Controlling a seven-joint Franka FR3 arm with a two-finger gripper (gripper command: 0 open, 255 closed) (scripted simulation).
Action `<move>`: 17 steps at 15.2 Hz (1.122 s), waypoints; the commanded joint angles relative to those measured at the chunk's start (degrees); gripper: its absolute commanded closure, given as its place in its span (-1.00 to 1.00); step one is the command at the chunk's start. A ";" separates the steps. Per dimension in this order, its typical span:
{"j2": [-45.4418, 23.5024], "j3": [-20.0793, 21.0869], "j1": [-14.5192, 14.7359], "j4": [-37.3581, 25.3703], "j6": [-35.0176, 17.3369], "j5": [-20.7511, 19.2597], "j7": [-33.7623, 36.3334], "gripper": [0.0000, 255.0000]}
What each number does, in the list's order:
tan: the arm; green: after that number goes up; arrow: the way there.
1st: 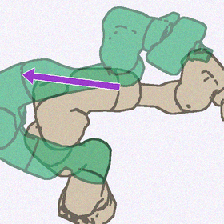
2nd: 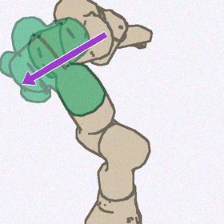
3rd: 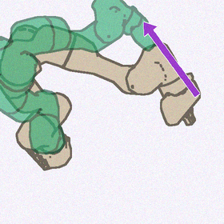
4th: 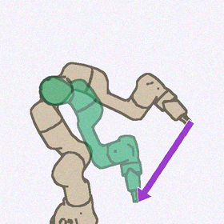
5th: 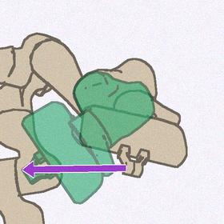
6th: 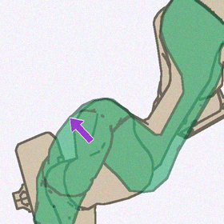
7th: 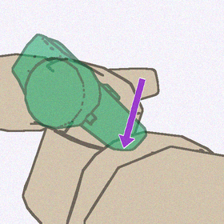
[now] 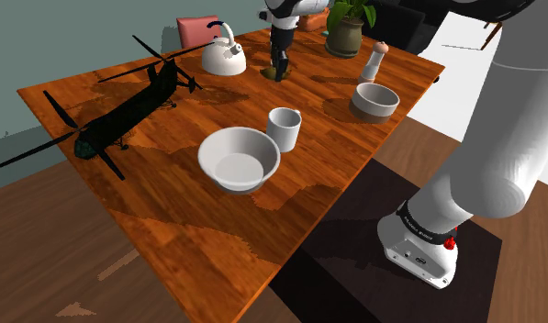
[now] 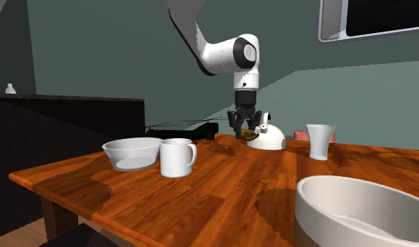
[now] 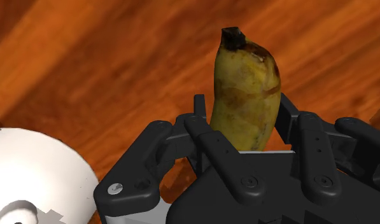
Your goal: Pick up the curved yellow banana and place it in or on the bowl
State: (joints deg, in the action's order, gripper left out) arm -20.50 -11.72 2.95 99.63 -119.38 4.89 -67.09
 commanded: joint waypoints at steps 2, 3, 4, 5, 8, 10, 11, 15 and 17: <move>0.90 -0.08 0.11 -1.10 2.01 -0.26 0.24 1.00; 1.16 -0.10 0.12 -1.52 2.68 -0.34 0.29 1.00; 1.41 -0.13 0.13 -1.95 3.36 -0.41 0.34 1.00; 1.65 -0.16 0.14 -2.39 4.04 -0.48 0.39 1.00; 2.31 -0.23 0.16 -3.82 6.10 -0.66 0.52 1.00; 2.69 -0.27 0.17 -4.84 7.49 -0.77 0.59 1.00; 2.84 -0.29 0.17 -5.23 8.03 -0.82 0.62 1.00; 8.52 0.96 3.50 2.72 5.56 -2.25 5.31 1.00; 11.06 1.76 5.05 6.16 4.57 -2.87 7.78 1.00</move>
State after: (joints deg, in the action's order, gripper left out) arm -11.06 -10.36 7.13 103.94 -114.51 2.42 -60.73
